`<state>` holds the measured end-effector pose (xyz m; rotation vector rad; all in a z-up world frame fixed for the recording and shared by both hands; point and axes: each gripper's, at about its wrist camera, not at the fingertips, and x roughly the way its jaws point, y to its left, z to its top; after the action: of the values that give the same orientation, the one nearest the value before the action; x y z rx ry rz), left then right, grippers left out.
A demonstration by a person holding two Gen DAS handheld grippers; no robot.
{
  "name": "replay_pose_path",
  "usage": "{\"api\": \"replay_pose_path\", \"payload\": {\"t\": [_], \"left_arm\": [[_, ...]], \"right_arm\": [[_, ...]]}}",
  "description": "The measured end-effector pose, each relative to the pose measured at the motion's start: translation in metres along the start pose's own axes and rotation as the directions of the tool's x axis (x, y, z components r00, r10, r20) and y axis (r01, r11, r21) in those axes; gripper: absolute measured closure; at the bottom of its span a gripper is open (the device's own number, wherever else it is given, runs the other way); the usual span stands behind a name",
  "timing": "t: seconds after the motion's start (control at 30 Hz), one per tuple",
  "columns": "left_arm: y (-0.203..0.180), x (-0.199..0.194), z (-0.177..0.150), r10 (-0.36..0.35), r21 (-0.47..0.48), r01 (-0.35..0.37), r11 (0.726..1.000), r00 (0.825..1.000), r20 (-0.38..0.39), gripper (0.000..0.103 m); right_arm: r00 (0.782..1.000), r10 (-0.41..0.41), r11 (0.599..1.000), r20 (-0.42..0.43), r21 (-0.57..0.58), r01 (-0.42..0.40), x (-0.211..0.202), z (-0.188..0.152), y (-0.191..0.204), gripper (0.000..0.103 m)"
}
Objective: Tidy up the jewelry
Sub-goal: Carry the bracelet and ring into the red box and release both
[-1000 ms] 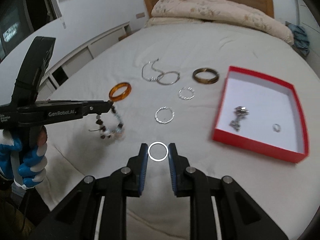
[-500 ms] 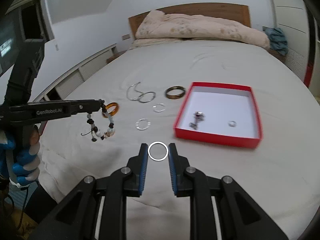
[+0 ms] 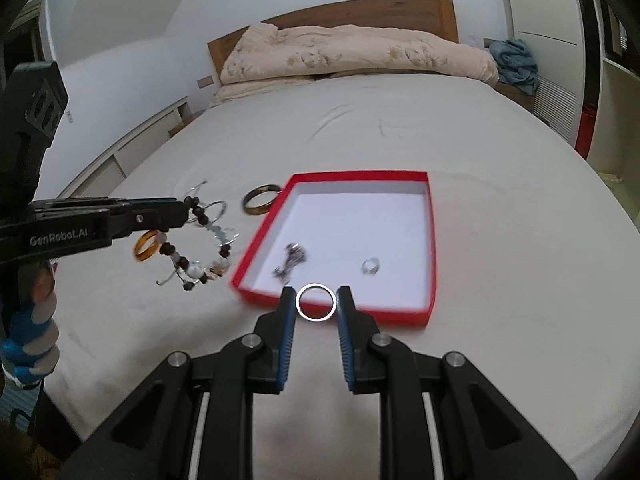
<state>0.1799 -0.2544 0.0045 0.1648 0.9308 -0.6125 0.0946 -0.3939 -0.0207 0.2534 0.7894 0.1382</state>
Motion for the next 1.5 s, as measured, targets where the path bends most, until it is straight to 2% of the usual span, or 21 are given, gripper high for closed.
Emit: {"api": "replay_pose_path", "payload": {"t": [0.17, 0.3, 0.47, 0.63, 0.83, 1.0, 1.4, 1.47, 1.5], "left_arm": [[0.002, 0.051, 0.032, 0.002, 0.009, -0.002, 1.000, 1.000, -0.020, 0.095], [0.011, 0.086, 0.046, 0.002, -0.015, -0.003, 1.000, 0.999, -0.041, 0.095], [0.017, 0.126, 0.047, 0.008, -0.026, -0.010, 1.000, 0.996, -0.088, 0.095], [0.018, 0.146, 0.038, 0.010, -0.019, -0.013, 1.000, 0.993, -0.121, 0.095], [0.024, 0.160, 0.027, 0.016, -0.022, -0.020, 1.000, 0.987, -0.163, 0.095], [0.030, 0.166, 0.020, 0.017, -0.046, -0.026, 0.999, 0.982, -0.187, 0.095], [0.037, 0.154, 0.015, 0.008, -0.072, -0.021, 0.997, 0.984, -0.180, 0.094], [0.038, 0.149, 0.015, 0.005, -0.073, -0.018, 0.997, 0.985, -0.175, 0.094], [0.037, 0.146, 0.016, 0.004, -0.070, -0.016, 0.997, 0.985, -0.171, 0.094]], "right_arm": [[0.999, -0.008, 1.000, -0.036, -0.021, 0.007, 0.049, 0.029, -0.021, 0.084], [0.997, -0.020, 0.999, -0.076, -0.036, 0.017, 0.086, 0.046, -0.036, 0.084], [0.988, -0.035, 0.998, -0.152, -0.060, 0.026, 0.123, 0.054, -0.048, 0.084], [0.974, -0.058, 0.993, -0.221, -0.112, 0.034, 0.141, 0.051, -0.052, 0.084], [0.957, -0.096, 0.985, -0.274, -0.168, 0.051, 0.152, 0.044, -0.053, 0.084], [0.951, -0.122, 0.978, -0.284, -0.200, 0.065, 0.155, 0.044, -0.054, 0.083], [0.944, -0.151, 0.971, -0.294, -0.221, 0.087, 0.155, 0.045, -0.050, 0.083], [0.942, -0.155, 0.972, -0.297, -0.218, 0.092, 0.154, 0.046, -0.049, 0.080], [0.942, -0.156, 0.972, -0.296, -0.215, 0.093, 0.153, 0.045, -0.048, 0.075]]}}
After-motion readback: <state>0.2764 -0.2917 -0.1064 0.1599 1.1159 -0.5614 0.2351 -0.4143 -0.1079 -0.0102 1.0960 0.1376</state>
